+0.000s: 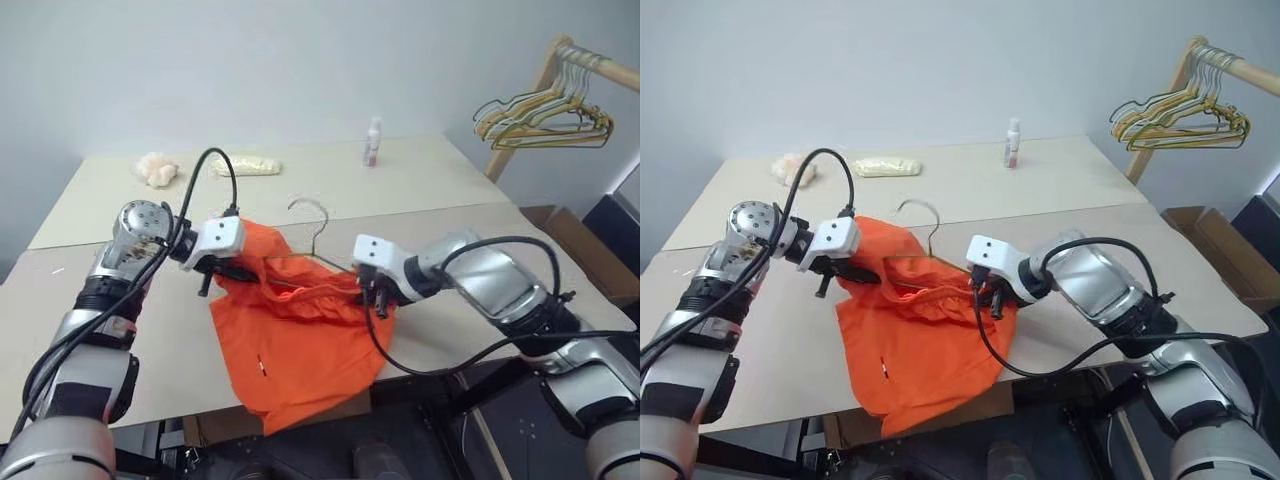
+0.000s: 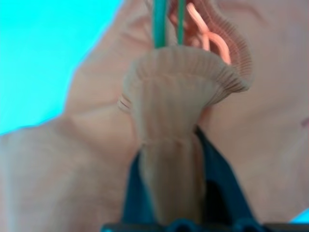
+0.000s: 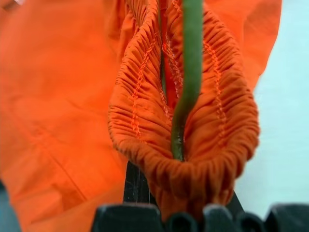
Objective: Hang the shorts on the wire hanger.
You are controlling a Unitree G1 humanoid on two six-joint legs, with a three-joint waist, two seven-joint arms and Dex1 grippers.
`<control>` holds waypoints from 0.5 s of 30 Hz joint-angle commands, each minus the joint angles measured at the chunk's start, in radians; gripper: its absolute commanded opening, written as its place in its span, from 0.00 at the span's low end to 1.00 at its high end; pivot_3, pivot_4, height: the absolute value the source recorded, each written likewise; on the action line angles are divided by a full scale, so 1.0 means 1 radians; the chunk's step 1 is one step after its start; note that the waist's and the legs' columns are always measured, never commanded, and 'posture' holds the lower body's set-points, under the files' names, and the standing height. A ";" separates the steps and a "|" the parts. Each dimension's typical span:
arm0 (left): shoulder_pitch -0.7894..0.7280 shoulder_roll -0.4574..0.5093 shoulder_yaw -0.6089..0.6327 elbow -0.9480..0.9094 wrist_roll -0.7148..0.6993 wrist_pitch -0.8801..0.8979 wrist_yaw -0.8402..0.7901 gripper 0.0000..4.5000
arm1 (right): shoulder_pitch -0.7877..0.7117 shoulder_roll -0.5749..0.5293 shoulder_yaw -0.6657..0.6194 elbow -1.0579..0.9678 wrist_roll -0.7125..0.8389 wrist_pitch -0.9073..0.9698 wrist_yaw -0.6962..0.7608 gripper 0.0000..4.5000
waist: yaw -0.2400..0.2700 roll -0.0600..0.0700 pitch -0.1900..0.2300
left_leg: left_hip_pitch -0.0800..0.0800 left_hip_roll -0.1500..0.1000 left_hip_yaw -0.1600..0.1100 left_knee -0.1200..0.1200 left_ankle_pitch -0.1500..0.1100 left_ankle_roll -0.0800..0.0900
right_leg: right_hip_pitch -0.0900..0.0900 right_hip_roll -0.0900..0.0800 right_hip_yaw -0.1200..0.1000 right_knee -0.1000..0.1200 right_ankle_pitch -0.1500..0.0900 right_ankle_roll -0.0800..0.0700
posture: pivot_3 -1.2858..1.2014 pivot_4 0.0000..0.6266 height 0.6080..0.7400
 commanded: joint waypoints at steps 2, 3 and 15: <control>-0.074 -0.024 0.105 -0.012 -0.097 0.075 0.053 0.54 | 0.105 -0.078 -0.186 -0.126 0.106 0.126 -0.010 0.00 | 0.001 0.000 0.000 | -0.001 0.000 -0.001 0.001 0.000 0.000 | 0.000 -0.001 -0.001 0.000 0.000 0.000 | 0.42 0.00 1.00; -0.081 -0.031 0.129 -0.020 -0.120 0.104 0.071 0.60 | 0.144 -0.093 -0.235 -0.155 0.129 0.160 -0.025 0.00 | 0.001 0.000 0.000 | -0.001 0.000 -0.001 0.001 0.000 0.000 | 0.000 -0.001 -0.001 0.000 0.000 0.000 | 0.42 0.00 1.00; 0.012 -0.268 0.387 -0.503 -0.537 0.645 0.493 1.00 | 0.540 -0.029 -0.969 -0.407 0.202 0.569 -0.352 0.00 | -0.013 0.000 0.000 | -0.001 -0.001 -0.004 0.000 -0.001 0.001 | 0.001 -0.001 0.000 -0.001 0.000 0.001 | 0.38 0.05 1.00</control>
